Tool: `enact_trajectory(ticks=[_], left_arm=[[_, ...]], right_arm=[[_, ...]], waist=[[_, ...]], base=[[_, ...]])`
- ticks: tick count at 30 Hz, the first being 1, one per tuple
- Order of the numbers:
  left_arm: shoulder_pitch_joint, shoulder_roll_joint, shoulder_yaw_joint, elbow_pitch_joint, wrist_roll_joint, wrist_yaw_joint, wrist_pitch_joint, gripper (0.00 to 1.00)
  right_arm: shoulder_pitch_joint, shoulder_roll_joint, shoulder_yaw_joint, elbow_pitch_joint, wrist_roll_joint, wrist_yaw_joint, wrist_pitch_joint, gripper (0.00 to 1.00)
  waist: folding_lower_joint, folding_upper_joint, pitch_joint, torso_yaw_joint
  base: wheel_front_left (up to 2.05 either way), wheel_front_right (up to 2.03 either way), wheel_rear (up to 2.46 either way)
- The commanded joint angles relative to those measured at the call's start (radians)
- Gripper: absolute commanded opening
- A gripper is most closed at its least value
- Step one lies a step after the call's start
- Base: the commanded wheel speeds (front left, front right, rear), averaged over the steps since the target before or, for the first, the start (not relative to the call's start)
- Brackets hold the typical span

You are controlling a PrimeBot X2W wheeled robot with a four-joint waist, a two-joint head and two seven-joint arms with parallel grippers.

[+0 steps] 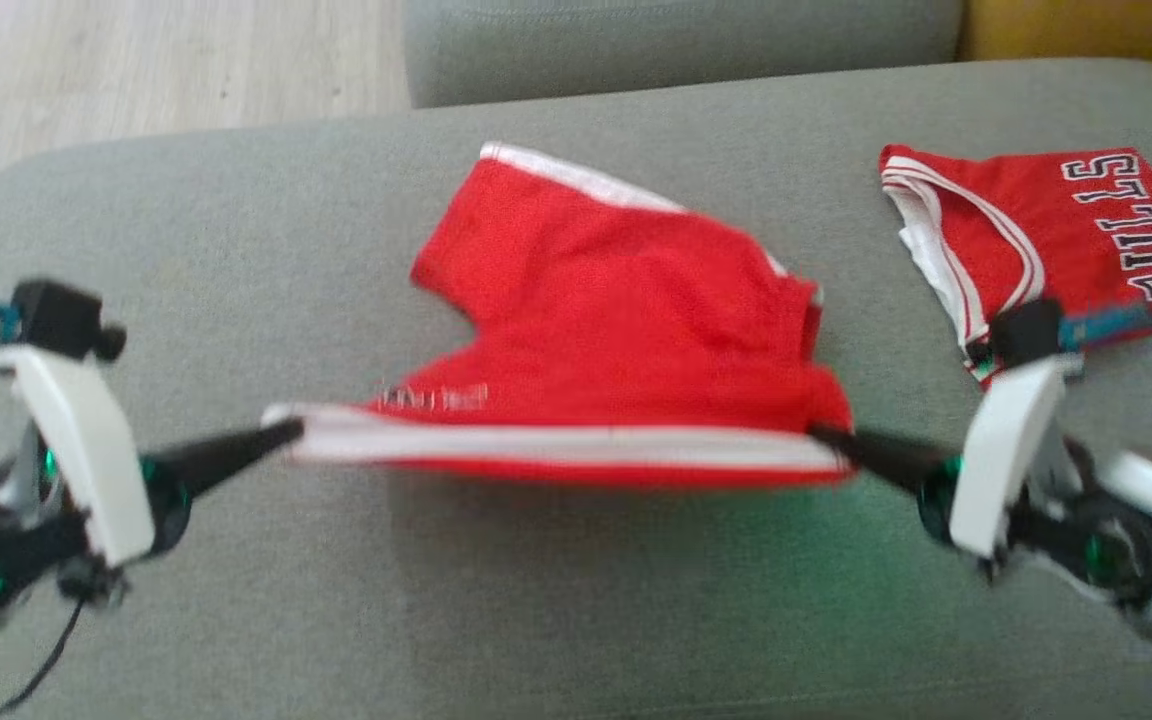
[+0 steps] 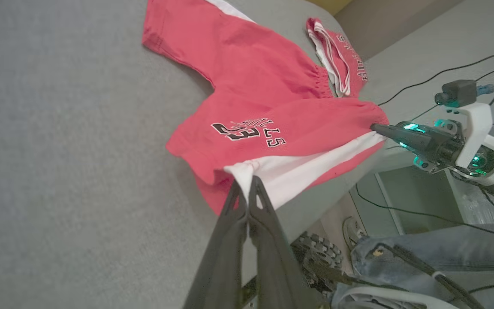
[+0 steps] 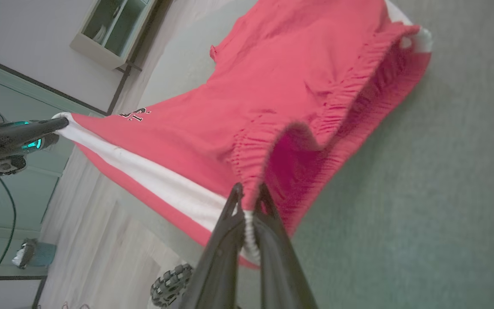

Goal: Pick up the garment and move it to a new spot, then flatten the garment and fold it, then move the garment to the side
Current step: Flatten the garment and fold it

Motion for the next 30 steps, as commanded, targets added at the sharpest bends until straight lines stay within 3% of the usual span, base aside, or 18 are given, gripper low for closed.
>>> enact_trajectory(ticks=[1,6,11,17,23,30], left_arm=[[-0.017,0.080,0.058,-0.033,-0.019,-0.006,0.002,0.00],[0.036,0.133,0.060,-0.095,-0.052,-0.006,0.009,0.00],[0.021,0.147,0.095,-0.107,-0.049,-0.006,-0.012,0.00],[-0.045,0.131,0.142,-0.077,-0.029,-0.006,-0.011,0.00],[-0.163,0.094,0.185,-0.017,-0.005,-0.006,0.048,0.00],[-0.286,0.027,0.212,0.076,0.017,-0.006,0.109,0.00]], right_arm=[[0.036,-0.051,-0.014,-0.037,0.015,-0.001,-0.003,0.00],[0.097,-0.082,-0.024,-0.109,0.038,-0.001,-0.036,0.00],[0.113,-0.078,-0.069,-0.161,0.049,-0.001,-0.104,0.00],[0.105,-0.046,-0.135,-0.166,0.082,-0.001,-0.161,0.00],[0.071,0.004,-0.194,-0.141,0.154,-0.001,-0.118,0.00],[0.013,0.051,-0.250,-0.101,0.153,-0.001,-0.079,0.00]], waist=[[0.0002,-0.0001,-0.008,-0.008],[0.0002,-0.0001,-0.012,-0.018],[0.0002,-0.0001,0.014,-0.034],[0.0002,-0.0001,0.089,-0.068],[0.0002,-0.0001,0.195,-0.103],[0.0002,-0.0001,0.284,-0.136]], base=[[0.00,0.00,0.00],[0.00,0.00,0.00],[0.00,0.00,0.00],[0.00,0.00,0.00],[0.00,0.00,0.00],[0.00,0.00,0.00]])
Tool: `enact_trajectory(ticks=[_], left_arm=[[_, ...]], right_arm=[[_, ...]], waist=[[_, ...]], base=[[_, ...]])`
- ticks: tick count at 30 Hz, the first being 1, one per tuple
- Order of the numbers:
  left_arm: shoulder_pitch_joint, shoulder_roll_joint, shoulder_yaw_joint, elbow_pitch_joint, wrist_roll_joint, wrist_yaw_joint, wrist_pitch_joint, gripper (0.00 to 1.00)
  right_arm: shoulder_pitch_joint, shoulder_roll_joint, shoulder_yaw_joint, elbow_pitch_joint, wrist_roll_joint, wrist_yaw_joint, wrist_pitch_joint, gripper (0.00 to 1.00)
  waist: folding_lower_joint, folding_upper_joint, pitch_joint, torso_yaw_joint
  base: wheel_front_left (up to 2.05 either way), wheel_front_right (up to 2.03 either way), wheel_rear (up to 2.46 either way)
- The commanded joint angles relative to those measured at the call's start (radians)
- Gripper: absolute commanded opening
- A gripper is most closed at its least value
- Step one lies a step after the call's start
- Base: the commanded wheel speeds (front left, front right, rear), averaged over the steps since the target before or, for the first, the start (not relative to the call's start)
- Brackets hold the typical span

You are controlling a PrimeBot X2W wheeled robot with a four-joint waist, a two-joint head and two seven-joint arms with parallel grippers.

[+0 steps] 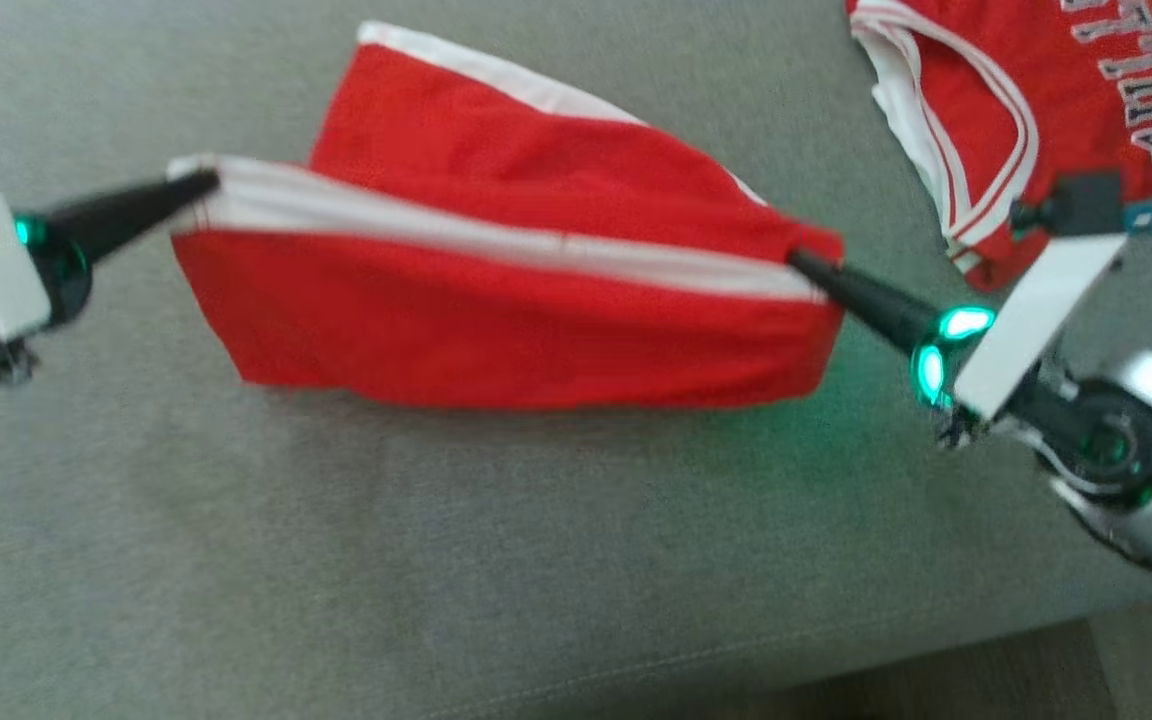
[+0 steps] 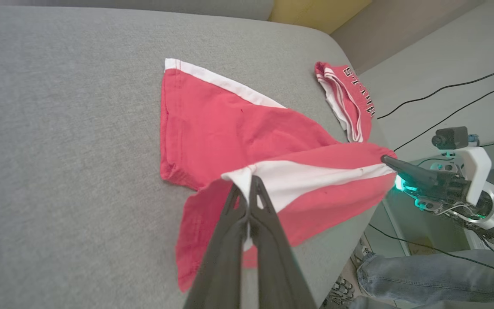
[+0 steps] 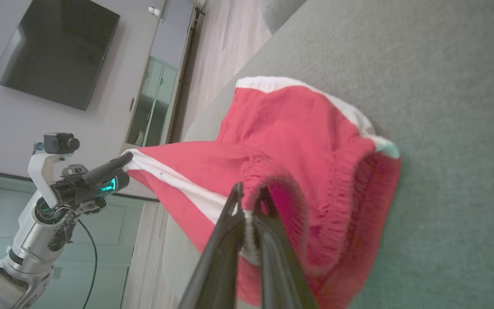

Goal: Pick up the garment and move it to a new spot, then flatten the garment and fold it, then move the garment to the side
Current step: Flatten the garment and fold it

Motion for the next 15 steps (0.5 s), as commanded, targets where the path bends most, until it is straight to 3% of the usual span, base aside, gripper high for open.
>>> enact_trajectory(ticks=[1,15], left_arm=[[-0.065,0.038,0.077,0.004,0.010,-0.006,0.005,0.00],[-0.262,-0.066,0.088,0.186,0.105,-0.006,0.053,0.00]], right_arm=[[0.000,-0.011,-0.023,-0.011,0.004,-0.001,0.002,0.00],[0.008,0.066,-0.184,-0.051,0.030,-0.001,0.059,0.00]], waist=[[-0.0001,0.0000,0.043,-0.028],[-0.0001,0.0000,0.163,-0.114]], base=[[0.00,0.00,0.00],[0.00,0.00,0.00]])
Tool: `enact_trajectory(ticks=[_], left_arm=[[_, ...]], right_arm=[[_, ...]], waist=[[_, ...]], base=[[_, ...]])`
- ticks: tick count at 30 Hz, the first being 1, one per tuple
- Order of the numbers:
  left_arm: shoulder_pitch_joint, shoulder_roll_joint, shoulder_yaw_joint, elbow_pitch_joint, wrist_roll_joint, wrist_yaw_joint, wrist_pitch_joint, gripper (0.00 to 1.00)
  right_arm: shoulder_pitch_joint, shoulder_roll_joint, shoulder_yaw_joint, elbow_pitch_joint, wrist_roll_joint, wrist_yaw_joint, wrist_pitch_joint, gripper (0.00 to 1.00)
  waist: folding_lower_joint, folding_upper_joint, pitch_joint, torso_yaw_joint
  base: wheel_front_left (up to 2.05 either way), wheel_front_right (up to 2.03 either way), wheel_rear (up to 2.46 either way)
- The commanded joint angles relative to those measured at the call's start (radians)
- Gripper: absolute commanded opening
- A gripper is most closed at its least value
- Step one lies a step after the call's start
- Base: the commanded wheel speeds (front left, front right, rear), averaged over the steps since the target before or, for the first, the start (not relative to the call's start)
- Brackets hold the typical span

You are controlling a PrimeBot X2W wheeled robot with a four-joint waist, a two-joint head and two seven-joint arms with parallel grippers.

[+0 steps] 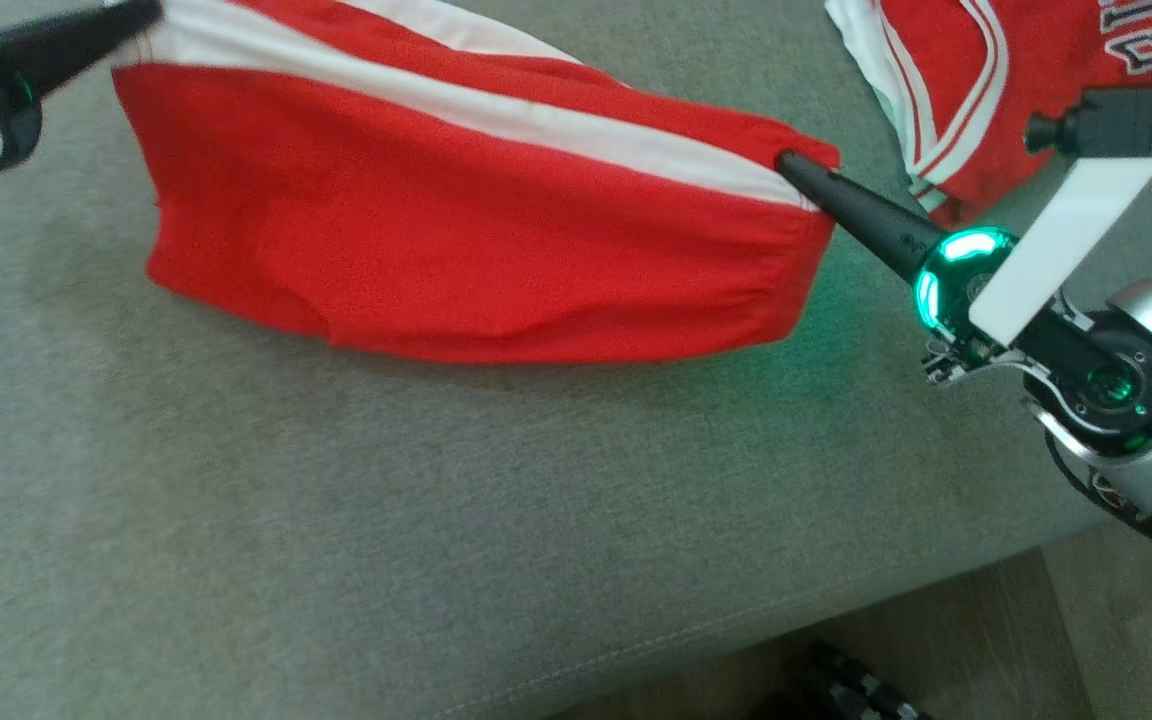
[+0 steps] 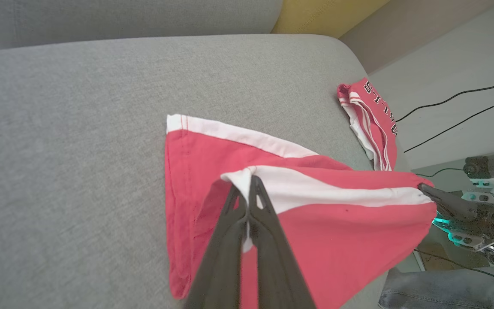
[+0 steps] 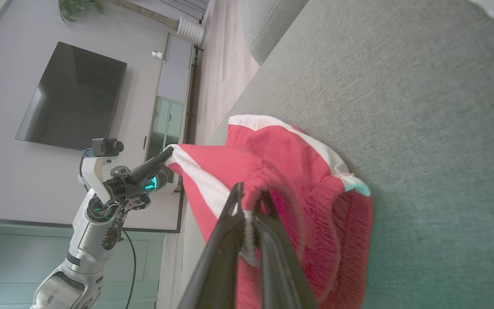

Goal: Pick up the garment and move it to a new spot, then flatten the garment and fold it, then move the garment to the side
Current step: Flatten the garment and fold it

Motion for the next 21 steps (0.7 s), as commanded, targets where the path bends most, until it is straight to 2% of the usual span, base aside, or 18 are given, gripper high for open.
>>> enact_trajectory(ticks=[1,11,21], left_arm=[[-0.062,0.038,0.064,-0.009,0.016,-0.006,-0.010,0.00],[-0.136,-0.004,0.058,0.082,0.063,-0.006,-0.046,0.00],[-0.169,-0.035,0.030,0.158,0.089,-0.006,-0.083,0.00]], right_arm=[[0.022,-0.007,-0.022,-0.029,-0.012,-0.001,-0.003,0.00],[0.007,0.087,-0.074,0.017,-0.080,-0.001,0.029,0.00],[-0.004,0.147,-0.102,0.061,-0.130,-0.001,0.072,0.00]], waist=[[-0.0001,0.0000,0.022,-0.021],[-0.0001,0.0000,0.093,-0.068],[-0.0001,0.0000,0.118,-0.083]], base=[[0.00,0.00,0.00],[0.00,0.00,0.00],[0.00,0.00,0.00]])
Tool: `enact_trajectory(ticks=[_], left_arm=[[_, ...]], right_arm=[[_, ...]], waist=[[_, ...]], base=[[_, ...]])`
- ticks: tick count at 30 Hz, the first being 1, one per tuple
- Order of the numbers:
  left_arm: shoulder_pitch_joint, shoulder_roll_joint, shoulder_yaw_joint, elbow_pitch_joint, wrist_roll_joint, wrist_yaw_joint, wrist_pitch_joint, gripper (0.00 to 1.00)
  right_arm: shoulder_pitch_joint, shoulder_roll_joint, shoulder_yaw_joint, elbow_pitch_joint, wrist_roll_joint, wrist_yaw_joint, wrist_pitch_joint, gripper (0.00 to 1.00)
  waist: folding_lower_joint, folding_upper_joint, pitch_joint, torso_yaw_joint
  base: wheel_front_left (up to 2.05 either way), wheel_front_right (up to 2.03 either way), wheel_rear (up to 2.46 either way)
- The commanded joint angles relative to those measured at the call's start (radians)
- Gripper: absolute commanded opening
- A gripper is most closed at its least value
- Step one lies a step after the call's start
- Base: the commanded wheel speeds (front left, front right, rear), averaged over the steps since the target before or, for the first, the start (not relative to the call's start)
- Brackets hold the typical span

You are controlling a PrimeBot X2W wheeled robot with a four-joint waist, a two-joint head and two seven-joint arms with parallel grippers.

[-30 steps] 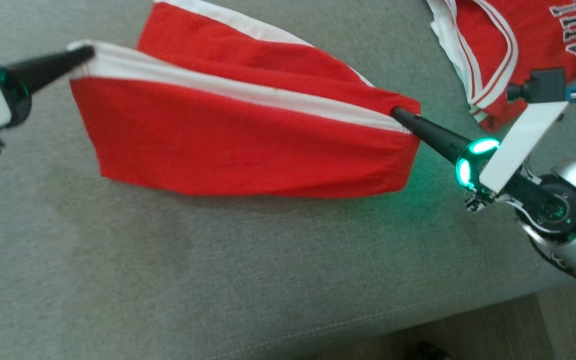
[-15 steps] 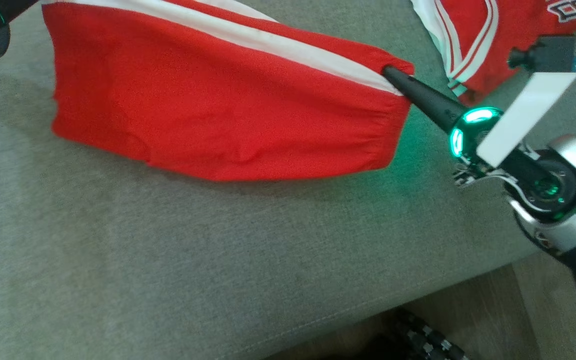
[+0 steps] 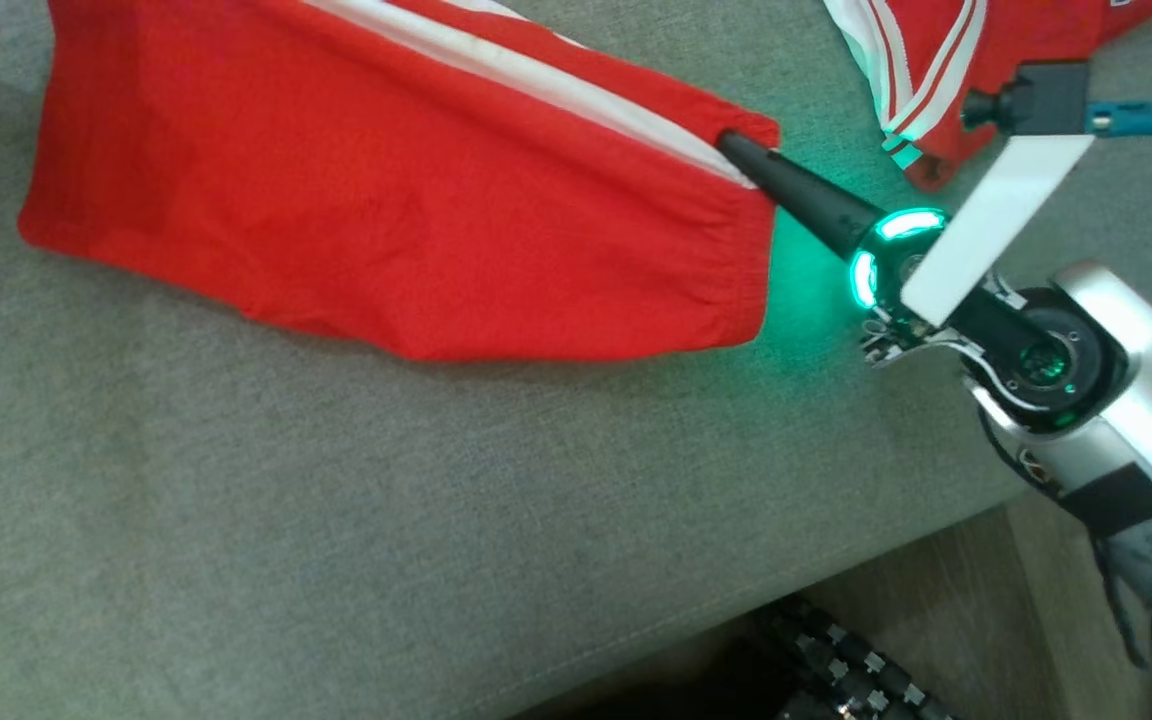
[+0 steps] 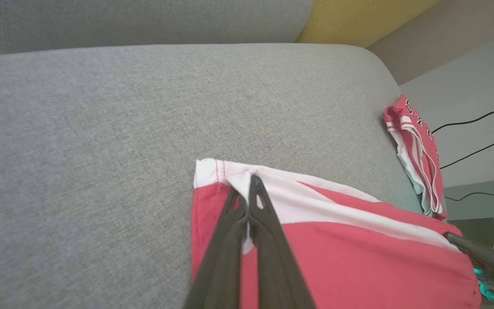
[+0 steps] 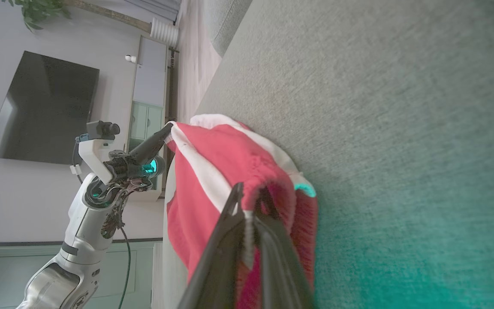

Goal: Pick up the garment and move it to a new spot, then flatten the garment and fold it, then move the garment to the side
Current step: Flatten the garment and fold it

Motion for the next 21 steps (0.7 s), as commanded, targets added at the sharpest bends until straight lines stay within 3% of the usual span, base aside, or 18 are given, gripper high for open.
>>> enact_trajectory(ticks=[1,2,3,4,5,6,7,8,14,21], left_arm=[[-0.057,0.032,0.037,-0.002,0.003,-0.006,-0.011,0.00],[-0.059,0.030,0.034,0.002,0.004,-0.006,-0.013,0.23],[-0.059,0.030,0.034,0.002,0.004,-0.006,-0.013,0.23],[-0.060,0.027,0.030,0.006,0.003,-0.006,-0.014,0.40],[-0.060,0.025,0.027,0.008,0.001,-0.006,-0.014,0.73],[-0.060,0.022,0.023,0.010,0.000,-0.006,-0.014,1.00],[-0.059,0.019,0.015,0.010,-0.001,-0.006,-0.015,1.00],[-0.057,0.017,0.011,0.009,-0.005,-0.006,-0.014,1.00],[-0.040,0.027,-0.020,0.006,-0.007,-0.006,-0.001,1.00],[-0.021,0.069,-0.120,0.018,0.067,-0.006,0.047,1.00]], right_arm=[[-0.003,0.003,-0.011,-0.014,-0.018,-0.001,0.006,0.00],[-0.004,0.009,-0.012,-0.012,-0.023,-0.001,0.010,0.00],[-0.004,0.009,-0.012,-0.012,-0.023,-0.001,0.010,0.00],[-0.005,0.013,-0.013,-0.010,-0.029,-0.001,0.013,0.00],[-0.005,0.018,-0.014,-0.008,-0.035,-0.001,0.015,0.00],[-0.004,0.023,-0.014,-0.006,-0.039,-0.001,0.018,0.07],[-0.003,0.030,-0.018,-0.004,-0.047,-0.001,0.023,0.60],[-0.001,0.033,-0.020,-0.002,-0.049,-0.001,0.024,0.98],[0.015,0.036,-0.047,0.005,-0.056,-0.001,0.028,1.00],[0.064,-0.003,-0.080,0.004,-0.061,-0.001,0.034,1.00]], waist=[[0.0000,0.0000,0.002,-0.002],[0.0000,0.0000,0.002,-0.001],[0.0000,0.0000,0.002,-0.001],[0.0000,0.0000,0.001,-0.001],[0.0000,0.0000,0.000,0.001],[0.0000,0.0000,-0.002,0.002],[0.0000,0.0000,-0.007,0.005],[0.0000,0.0000,-0.011,0.007],[0.0000,0.0000,-0.041,0.015],[0.0000,0.0000,-0.084,0.011]], base=[[0.00,0.00,0.00],[0.00,0.00,0.00],[0.00,0.00,0.00],[0.00,0.00,0.00],[0.00,0.00,0.00],[0.00,0.00,0.00],[0.00,0.00,0.00],[0.00,0.00,0.00],[0.00,0.00,0.00],[0.00,0.00,0.00]])
